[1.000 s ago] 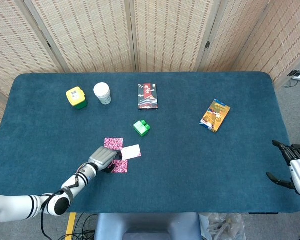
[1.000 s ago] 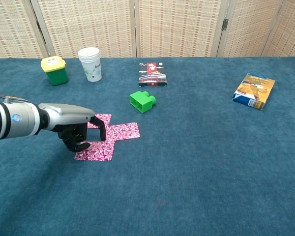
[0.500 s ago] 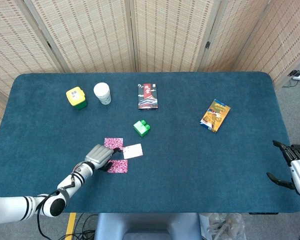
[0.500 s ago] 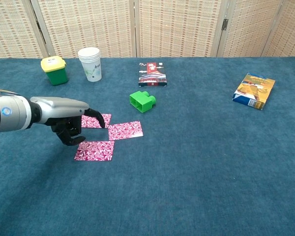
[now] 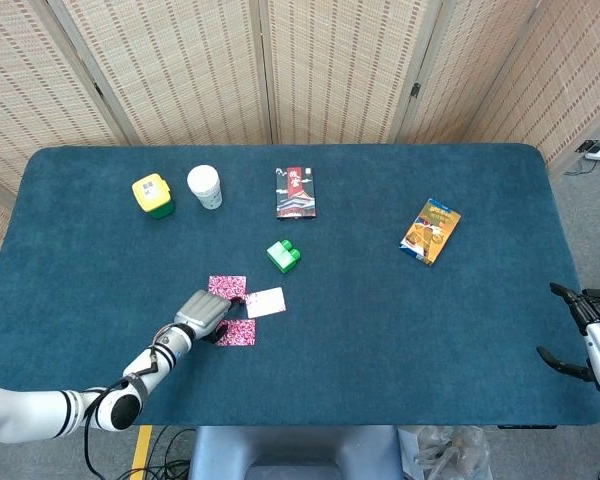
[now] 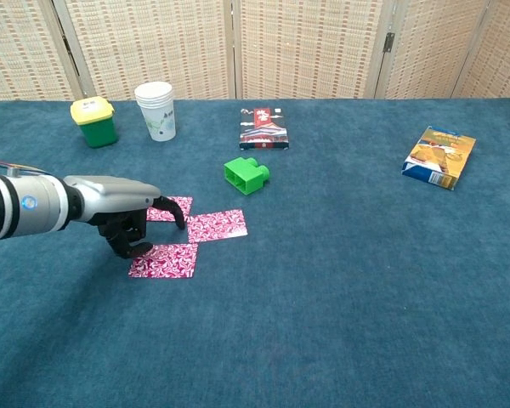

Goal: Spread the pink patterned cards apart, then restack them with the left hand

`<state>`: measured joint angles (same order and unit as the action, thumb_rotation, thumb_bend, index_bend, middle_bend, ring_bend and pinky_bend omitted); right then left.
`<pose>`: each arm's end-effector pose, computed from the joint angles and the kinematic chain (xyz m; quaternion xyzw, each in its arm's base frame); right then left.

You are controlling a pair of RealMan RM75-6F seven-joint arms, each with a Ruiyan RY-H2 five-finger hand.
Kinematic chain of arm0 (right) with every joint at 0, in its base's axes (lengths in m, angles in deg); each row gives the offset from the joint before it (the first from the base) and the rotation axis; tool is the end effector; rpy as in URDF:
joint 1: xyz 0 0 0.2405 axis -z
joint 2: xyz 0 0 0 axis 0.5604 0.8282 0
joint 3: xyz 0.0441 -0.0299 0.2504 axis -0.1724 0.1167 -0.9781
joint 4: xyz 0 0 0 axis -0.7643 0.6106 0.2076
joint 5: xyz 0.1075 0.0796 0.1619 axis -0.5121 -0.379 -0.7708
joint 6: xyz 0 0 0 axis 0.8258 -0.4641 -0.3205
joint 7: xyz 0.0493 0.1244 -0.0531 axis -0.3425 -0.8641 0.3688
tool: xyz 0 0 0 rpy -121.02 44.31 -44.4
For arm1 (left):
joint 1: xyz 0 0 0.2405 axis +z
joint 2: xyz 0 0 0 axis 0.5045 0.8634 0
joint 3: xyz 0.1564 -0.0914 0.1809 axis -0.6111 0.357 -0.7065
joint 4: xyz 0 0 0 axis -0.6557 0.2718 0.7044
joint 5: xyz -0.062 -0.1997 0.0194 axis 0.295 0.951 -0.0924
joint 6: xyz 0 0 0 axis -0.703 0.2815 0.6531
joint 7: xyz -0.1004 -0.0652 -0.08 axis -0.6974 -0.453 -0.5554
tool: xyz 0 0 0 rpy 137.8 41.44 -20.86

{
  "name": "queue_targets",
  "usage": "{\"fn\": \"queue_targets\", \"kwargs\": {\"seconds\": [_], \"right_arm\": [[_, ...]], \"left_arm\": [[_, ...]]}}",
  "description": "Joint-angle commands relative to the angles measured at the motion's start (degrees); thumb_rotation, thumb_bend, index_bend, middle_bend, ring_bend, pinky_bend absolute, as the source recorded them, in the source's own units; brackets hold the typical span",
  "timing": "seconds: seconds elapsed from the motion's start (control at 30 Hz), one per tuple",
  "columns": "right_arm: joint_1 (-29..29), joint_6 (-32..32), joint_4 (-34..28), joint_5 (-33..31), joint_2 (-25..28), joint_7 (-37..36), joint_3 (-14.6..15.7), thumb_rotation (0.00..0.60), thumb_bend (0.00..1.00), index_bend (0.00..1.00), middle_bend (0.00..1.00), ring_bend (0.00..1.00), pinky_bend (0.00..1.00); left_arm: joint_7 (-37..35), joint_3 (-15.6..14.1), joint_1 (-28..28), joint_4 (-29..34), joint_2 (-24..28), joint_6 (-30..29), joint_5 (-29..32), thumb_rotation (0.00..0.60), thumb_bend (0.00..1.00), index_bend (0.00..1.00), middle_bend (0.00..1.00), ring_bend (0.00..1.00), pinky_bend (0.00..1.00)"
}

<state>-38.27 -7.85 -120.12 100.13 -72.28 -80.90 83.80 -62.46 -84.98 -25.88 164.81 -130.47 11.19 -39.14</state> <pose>-0.3429 -0.1756 0.1949 0.5825 -0.4188 0.4200 0.5558 -0.1489 0.3380 -0.0443 -0.8214 -0.4014 -0.2065 0.3487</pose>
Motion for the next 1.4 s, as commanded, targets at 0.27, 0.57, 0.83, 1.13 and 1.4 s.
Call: {"fn": "queue_targets", "kwargs": {"seconds": [0.27,0.57,0.83,1.13,1.4], "right_arm": [[0.54,-0.44,-0.02,-0.31,0.24,-0.07,-0.04,0.600,0.25,0.09,0.22,0.20,0.21],[0.04,0.14,0.46,-0.01,-0.14,-0.40,-0.16,0.600,0.25,0.09,0.22,0.20,0.21],[-0.46,0.66,0.58,0.34,-0.40,-0.50,-0.17,0.600,0.25,0.09,0.22,0.20,0.21],[-0.58,0.92,0.56,0.20,-0.36,-0.48,-0.19,0.600,0.25,0.09,0.22,0.20,0.21],[-0.29,0.82,0.88,-0.14,-0.32,-0.76,-0.13,0.600,0.25,0.09,0.22,0.20,0.21]], "left_arm": [[-1.23,1.41,0.52,0.23,-0.48,-2.00,-2.71,0.600,0.54,0.23,0.96,0.95,1.00],[-3.11,1.36,3.33,-0.69,2.12,-5.07,-5.33,0.600,0.54,0.23,0.96,0.95,1.00],[-4.29,2.55,5.54,-7.45,-1.28,-7.66,-6.46,0.600,0.39,0.25,0.97,0.95,1.00],[-1.67,4.70,4.52,-12.03,-4.98,-5.72,-3.65,0.600,0.35,0.27,0.97,0.96,1.00],[1.51,5.74,3.57,-14.49,-7.59,-4.94,0.08,0.600,0.35,0.28,0.97,0.96,1.00]]}}
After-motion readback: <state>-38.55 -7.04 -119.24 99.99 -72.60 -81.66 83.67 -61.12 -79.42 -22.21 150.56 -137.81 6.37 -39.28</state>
